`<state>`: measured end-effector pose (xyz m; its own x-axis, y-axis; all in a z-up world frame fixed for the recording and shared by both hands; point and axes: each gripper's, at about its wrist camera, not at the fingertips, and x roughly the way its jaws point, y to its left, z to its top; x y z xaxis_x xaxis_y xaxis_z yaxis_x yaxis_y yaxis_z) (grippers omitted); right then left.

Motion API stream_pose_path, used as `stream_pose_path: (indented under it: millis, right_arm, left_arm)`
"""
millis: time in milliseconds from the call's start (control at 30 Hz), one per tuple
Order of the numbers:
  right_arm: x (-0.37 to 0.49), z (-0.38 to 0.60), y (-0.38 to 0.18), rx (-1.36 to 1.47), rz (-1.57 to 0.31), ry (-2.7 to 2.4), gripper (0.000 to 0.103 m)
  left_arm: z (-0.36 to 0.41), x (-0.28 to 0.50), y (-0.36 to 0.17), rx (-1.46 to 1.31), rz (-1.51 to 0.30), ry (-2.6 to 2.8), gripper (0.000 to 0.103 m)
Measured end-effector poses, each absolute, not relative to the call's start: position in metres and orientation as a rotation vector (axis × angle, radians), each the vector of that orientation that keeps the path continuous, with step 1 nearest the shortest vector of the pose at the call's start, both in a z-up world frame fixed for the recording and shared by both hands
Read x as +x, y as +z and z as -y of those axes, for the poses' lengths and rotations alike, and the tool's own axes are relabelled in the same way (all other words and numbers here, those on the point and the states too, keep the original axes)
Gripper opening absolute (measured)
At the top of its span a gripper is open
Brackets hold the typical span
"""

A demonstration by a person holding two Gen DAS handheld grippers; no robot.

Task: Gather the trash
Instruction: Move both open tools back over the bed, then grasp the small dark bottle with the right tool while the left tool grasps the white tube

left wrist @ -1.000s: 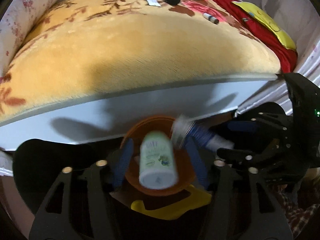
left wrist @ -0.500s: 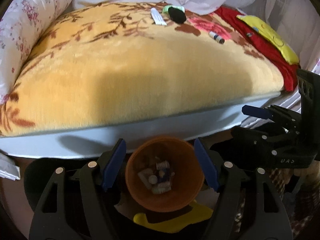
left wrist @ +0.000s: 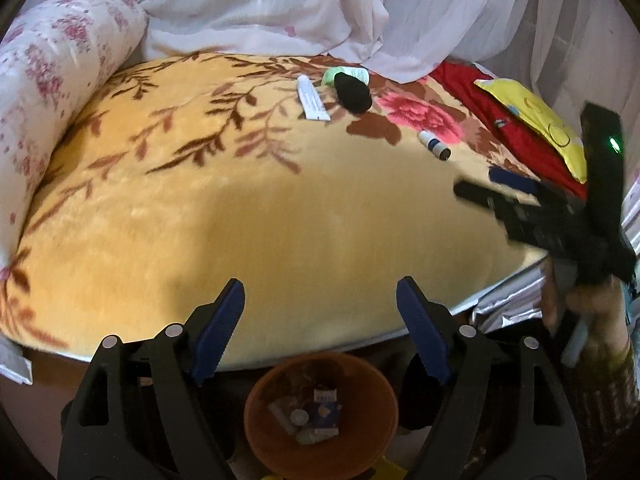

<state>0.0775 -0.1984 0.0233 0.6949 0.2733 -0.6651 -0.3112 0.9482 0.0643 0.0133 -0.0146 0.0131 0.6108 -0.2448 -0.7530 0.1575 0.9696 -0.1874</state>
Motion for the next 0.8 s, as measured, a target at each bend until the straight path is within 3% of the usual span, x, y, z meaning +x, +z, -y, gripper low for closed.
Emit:
stream_pose_path:
  millis: [267, 500, 567, 633, 800]
  right_arm:
    - [0.19, 0.243, 0.015, -0.082, -0.858, 0.109, 0.078]
    - [0.234, 0.249, -0.009, -0.088, -0.988, 0.067, 0.072]
    - [0.246, 0.25, -0.02, -0.081, -1.049, 0.08, 0.058]
    - [0.256, 0.25, -0.03, -0.074, -1.1, 0.092, 0.023]
    - [0.245, 0.252, -0.021, -0.054, -1.027, 0.119, 0.023]
  left_arm:
    - [0.023, 0.04, 0.014, -0.124, -0.868, -0.262, 0.077]
    - [0.025, 0.053, 0.009, -0.138, -0.877, -0.273, 0.077]
    - [0.026, 0.056, 0.008, -0.142, -0.883, -0.275, 0.077]
    - [0.026, 0.059, 0.007, -0.143, -0.887, -0.276, 0.077]
    - [0.025, 0.07, 0.007, -0.145, -0.884, -0.266, 0.077]
